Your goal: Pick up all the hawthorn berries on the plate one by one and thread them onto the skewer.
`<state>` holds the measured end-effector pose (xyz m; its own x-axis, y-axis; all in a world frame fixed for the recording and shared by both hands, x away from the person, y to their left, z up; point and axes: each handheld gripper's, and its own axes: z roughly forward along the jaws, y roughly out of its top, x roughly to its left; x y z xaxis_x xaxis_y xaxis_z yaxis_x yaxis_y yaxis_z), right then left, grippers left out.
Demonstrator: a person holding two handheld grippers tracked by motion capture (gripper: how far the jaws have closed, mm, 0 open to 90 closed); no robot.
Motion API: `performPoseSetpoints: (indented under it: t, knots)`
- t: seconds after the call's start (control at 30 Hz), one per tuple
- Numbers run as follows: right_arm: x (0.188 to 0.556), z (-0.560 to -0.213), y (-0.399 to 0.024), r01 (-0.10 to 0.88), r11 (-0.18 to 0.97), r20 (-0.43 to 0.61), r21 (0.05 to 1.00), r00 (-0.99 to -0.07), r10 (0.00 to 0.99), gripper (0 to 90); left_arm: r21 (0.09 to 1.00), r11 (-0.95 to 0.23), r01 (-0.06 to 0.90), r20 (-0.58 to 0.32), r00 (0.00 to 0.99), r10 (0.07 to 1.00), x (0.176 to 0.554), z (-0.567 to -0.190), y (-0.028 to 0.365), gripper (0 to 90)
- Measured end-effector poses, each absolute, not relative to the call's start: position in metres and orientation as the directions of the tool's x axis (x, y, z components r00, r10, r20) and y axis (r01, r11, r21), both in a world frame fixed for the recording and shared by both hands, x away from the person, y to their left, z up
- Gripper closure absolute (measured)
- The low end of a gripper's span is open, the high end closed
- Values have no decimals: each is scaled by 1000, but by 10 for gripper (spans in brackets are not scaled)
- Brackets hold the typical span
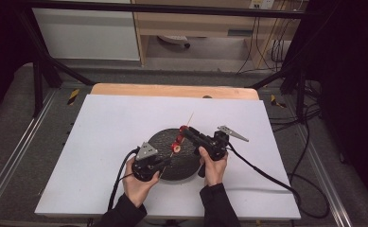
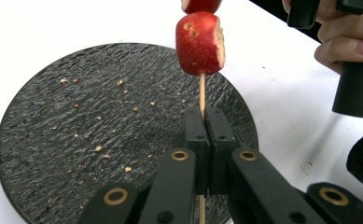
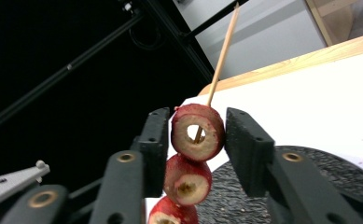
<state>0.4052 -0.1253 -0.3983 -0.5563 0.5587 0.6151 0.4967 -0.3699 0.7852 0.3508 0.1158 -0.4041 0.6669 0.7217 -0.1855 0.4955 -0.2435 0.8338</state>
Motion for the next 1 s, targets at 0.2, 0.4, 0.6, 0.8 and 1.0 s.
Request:
performPoseSetpoints:
  t: [0.2, 0.4, 0.6, 0.8, 1.0]
  knots:
    - [405, -393, -133, 480, -285, 542, 830, -568, 619, 461, 831, -249, 497, -182, 666, 723, 350, -404, 123, 890]
    - [405, -392, -144, 479, -176, 461, 860, -579, 672, 312, 825, -258, 503, -183, 669, 721, 350, -404, 131, 889]
    - [404, -397, -154, 497, -51, 386, 866, -603, 698, 165, 819, -272, 505, -183, 680, 710, 350, -403, 138, 889]
    - [403, -404, -165, 516, 50, 328, 855, -613, 719, 69, 813, -290, 505, -175, 687, 705, 350, -401, 146, 889]
    - [399, -411, -177, 525, 163, 255, 835, -632, 731, 31, 806, -306, 508, -168, 690, 704, 350, -398, 155, 889]
